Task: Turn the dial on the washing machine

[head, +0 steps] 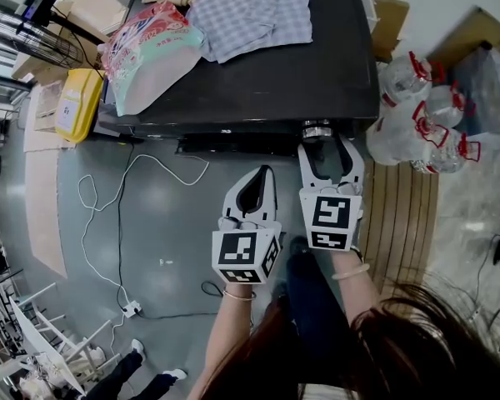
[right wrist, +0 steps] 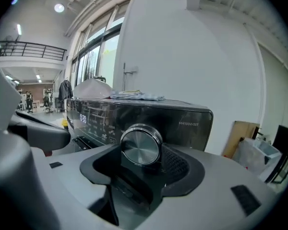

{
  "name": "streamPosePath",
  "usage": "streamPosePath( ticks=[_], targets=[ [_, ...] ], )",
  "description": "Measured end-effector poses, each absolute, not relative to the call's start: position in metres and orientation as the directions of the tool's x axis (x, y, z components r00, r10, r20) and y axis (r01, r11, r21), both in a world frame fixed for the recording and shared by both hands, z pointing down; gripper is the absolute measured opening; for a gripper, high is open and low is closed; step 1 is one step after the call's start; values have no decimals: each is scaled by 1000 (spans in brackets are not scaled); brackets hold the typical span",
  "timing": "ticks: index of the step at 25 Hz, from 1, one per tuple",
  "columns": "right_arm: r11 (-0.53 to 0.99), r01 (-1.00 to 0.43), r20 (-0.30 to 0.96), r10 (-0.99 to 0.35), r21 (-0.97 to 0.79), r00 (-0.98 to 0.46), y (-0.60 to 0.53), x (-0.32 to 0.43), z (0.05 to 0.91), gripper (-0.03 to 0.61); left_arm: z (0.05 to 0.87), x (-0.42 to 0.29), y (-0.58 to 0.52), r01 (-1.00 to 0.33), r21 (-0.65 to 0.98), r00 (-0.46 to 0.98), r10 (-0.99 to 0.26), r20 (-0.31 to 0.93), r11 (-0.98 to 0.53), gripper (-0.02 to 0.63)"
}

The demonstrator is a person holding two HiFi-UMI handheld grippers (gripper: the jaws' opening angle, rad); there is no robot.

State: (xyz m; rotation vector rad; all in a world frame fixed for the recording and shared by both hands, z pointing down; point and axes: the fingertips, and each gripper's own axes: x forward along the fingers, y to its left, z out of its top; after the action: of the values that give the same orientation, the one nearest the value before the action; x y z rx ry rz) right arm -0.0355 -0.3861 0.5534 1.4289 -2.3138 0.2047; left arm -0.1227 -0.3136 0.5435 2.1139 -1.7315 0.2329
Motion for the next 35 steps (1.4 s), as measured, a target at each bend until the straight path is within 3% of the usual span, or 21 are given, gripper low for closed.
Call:
streamPosePath(
  ticks=[14,23,26,35],
  targets=[
    [412,-893,395,-801,-181,-450,-387,-30,559,284,547,-120,-309,-968,201,221,-899,378,-153,15],
    [471,-877,422,-817,96,-393,-384,-34,550,307,547,-118,-308,-967,204,222,-898,380,-153,15],
    [469,-877,427,-818,107,-385,-386,-34,551,281,548,-118,-309,-967,204,223,-898,380,-154,15],
    [402,-901,401,-807,-163,-433,-385,-23,557,227,551,-117,-309,-966,207,225,-895,384,-154,15]
  ],
)
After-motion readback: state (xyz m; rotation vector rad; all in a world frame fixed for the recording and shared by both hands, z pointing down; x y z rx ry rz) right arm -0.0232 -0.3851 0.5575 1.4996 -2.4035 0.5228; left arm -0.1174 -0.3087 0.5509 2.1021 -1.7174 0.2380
